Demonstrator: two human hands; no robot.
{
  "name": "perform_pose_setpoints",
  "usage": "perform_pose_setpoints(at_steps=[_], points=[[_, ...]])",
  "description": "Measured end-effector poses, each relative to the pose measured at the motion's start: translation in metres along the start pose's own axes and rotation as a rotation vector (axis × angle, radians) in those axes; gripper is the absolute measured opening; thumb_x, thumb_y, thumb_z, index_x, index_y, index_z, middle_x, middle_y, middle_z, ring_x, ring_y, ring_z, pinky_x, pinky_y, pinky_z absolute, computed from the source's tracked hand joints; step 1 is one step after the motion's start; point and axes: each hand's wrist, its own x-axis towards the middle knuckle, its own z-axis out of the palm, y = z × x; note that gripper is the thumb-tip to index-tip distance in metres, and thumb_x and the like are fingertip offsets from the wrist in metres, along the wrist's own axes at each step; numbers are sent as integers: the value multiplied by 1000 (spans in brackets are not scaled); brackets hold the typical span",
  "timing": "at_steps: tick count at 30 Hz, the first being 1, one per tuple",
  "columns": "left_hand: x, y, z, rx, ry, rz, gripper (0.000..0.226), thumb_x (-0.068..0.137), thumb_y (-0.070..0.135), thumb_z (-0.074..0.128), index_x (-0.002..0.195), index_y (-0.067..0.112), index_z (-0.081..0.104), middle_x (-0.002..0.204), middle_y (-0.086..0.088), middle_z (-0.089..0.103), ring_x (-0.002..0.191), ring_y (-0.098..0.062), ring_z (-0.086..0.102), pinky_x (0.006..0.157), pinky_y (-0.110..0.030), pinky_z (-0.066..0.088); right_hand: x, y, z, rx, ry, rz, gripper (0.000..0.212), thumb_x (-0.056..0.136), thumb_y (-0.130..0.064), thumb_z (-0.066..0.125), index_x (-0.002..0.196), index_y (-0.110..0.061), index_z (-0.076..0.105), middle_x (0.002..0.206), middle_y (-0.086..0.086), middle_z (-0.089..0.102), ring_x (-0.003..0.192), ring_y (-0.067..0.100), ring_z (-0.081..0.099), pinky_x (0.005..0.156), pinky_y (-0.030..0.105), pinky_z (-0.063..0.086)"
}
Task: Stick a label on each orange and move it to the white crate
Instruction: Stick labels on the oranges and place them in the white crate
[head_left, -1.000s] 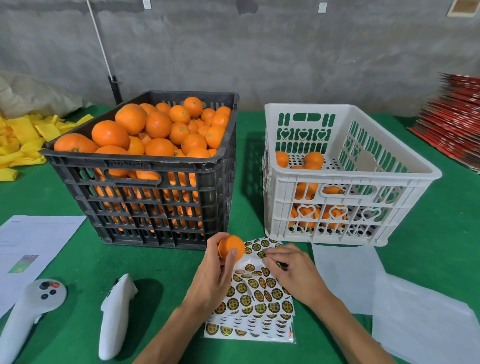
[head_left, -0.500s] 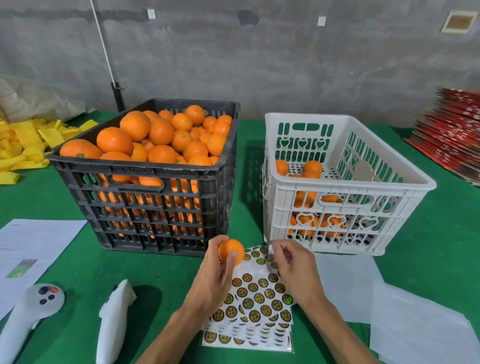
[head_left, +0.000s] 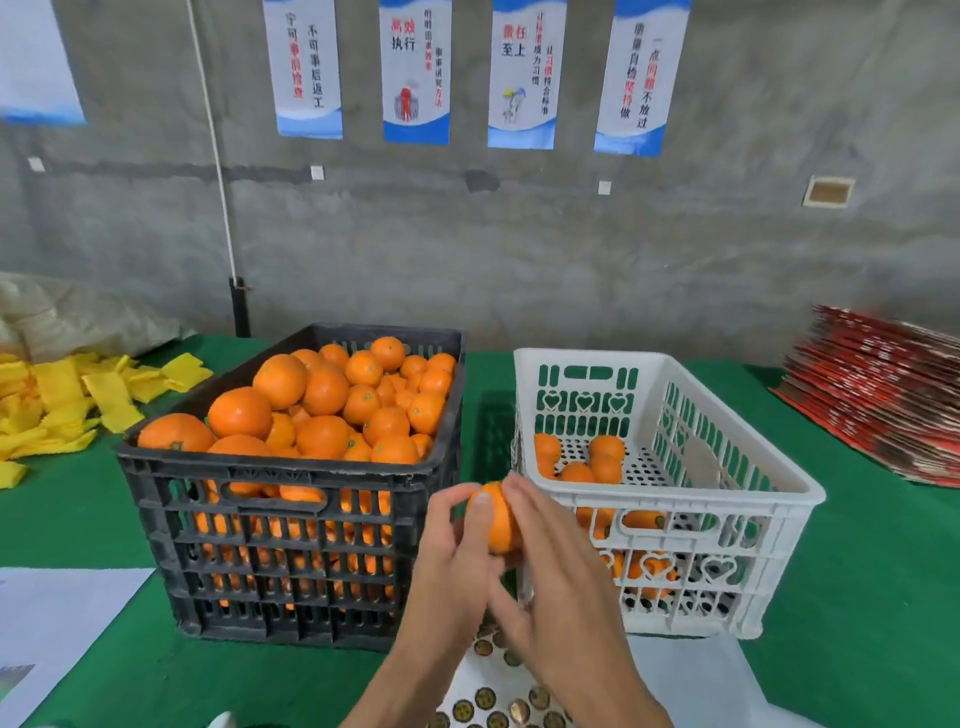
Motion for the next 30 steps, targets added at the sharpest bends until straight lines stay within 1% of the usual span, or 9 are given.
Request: perform_pose_setpoints(at_steps=[5, 9, 11, 15, 17, 21, 25, 28, 30], points=[[36, 46, 21, 194, -279, 199, 27, 100, 46, 55, 124, 36, 62, 110, 14, 74, 108, -8, 70, 97, -31, 54, 41, 32, -26, -190, 346, 63, 52, 99, -39, 62, 141, -8, 56, 144, 8, 57, 128, 24, 56, 107, 35, 46], [84, 71, -2, 476, -115, 468, 11, 103, 30, 62, 112, 32, 68, 107, 19, 72, 106, 1, 66, 86, -16, 53, 58, 60, -24, -246, 347, 66, 41, 94, -19, 70, 134, -13, 64, 146, 4, 56, 125, 25, 57, 103, 39, 51], [117, 76, -24, 749, 11, 514, 12, 101, 22, 65, 112, 24, 70, 111, 10, 73, 109, -10, 66, 92, -31, 53, 63, 66, -17, -239, 359, 36, 34, 95, -17, 68, 129, -13, 68, 144, 1, 58, 124, 21, 58, 105, 34, 49], [170, 80, -69, 1250, -96, 44, 40, 100, 25, 66, 138, 16, 58, 138, -14, 62, 123, -30, 61, 100, -37, 49, 67, 55, 1, -178, 341, 6, 36, 102, -32, 47, 124, -15, 70, 137, 0, 62, 122, 18, 58, 108, 27, 40], [177, 79, -75, 1475, -290, -286, 60, 98, 37, 66, 151, 19, 45, 160, -22, 34, 136, -35, 50, 104, -35, 46, 65, 47, 10, -114, 311, 11, 37, 102, -34, 47, 125, -15, 70, 137, -2, 62, 124, 17, 59, 109, 25, 39], [182, 82, -60, 1652, -413, -360, 74, 101, 32, 63, 163, 21, 25, 169, -26, -6, 151, -44, 28, 107, -39, 42, 62, 39, 25, -78, 294, 2, 26, 99, -23, 61, 121, -13, 72, 135, -1, 64, 123, 18, 62, 106, 31, 46], [184, 84, -64, 1622, -451, -369, 74, 100, 29, 68, 162, 25, 30, 167, -11, 26, 148, -35, 35, 102, -33, 43, 53, 33, 30, -53, 257, -1, 30, 94, -19, 65, 123, -12, 72, 134, -2, 65, 122, 17, 61, 102, 39, 53], [181, 82, -67, 1548, -396, -312, 58, 96, 17, 70, 148, 20, 43, 130, -12, 53, 109, -29, 55, 68, -29, 44, 46, 34, 31, -44, 253, -28, 30, 92, -14, 69, 122, -10, 72, 134, 0, 65, 122, 19, 62, 101, 42, 54], [173, 84, -66, 1491, -338, -230, 53, 93, 12, 70, 139, 19, 47, 119, -11, 56, 96, -26, 55, 61, -30, 41, 41, 36, 30, -39, 252, -24, 31, 91, -10, 71, 122, -9, 72, 134, 2, 66, 122, 20, 63, 99, 45, 54]])
